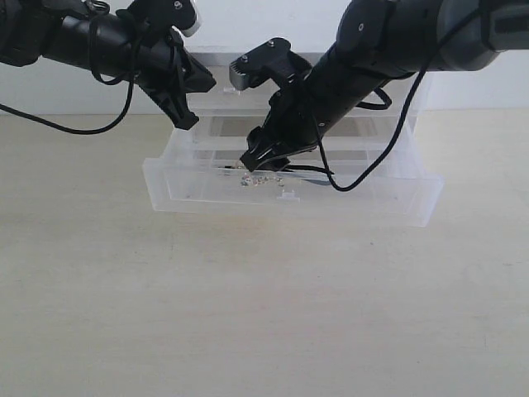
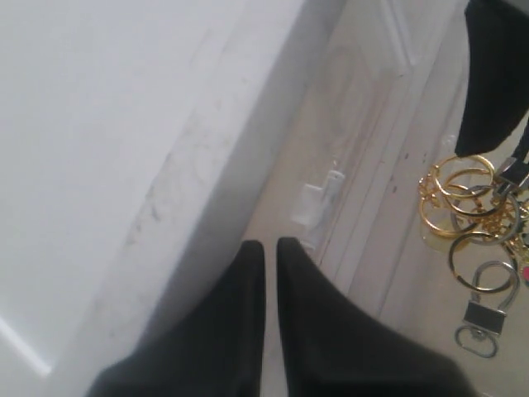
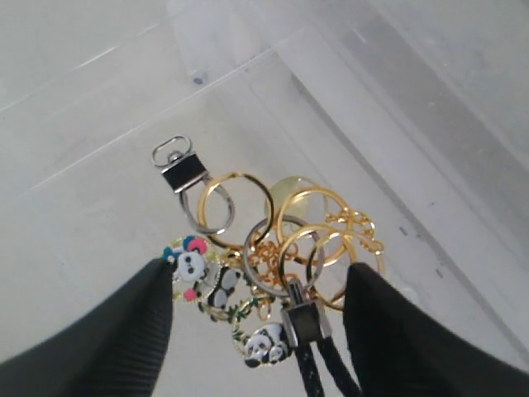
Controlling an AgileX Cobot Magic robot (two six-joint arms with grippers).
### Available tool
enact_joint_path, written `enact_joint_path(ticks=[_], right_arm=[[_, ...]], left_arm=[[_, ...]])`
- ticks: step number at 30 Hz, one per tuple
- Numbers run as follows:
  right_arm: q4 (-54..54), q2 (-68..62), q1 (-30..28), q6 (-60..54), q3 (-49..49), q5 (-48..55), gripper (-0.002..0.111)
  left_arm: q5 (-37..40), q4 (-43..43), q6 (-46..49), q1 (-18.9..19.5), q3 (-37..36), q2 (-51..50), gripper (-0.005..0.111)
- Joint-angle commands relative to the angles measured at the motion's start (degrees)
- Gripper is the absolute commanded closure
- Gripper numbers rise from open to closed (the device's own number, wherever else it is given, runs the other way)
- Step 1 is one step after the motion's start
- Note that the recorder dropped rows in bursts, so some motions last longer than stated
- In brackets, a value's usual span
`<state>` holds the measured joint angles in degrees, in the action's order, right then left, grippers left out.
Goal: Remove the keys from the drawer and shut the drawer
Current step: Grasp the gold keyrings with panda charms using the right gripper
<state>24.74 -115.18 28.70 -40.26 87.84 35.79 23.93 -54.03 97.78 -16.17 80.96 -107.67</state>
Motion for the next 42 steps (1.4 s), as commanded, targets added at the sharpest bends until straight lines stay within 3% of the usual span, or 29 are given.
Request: enact_joint_path(ticks=[1, 11, 30, 42], right_arm=[[0.38, -1.43, -0.06, -0.12, 0.10, -0.76, 0.049], [0.97, -2.24, -0.06, 0.91, 0.10, -0.44, 0.049], [0.48, -2.24, -0.06, 17.36, 0.10, -2.64, 0.049], [-4.59, -4.98, -0.06, 17.69, 0.10, -4.89, 0.049]], left_arm=[[-6.93, -1.96, -0.25, 0.28, 1.29, 0.38, 0.103], [-6.68, -1.96, -0.25, 0.28, 1.29, 0.38, 0.103], [-6.84, -1.96, -0.14, 0.28, 1.29, 0.38, 0.103], [-6.46, -1.96, -0.14, 0.28, 1.29, 0.38, 0.103]])
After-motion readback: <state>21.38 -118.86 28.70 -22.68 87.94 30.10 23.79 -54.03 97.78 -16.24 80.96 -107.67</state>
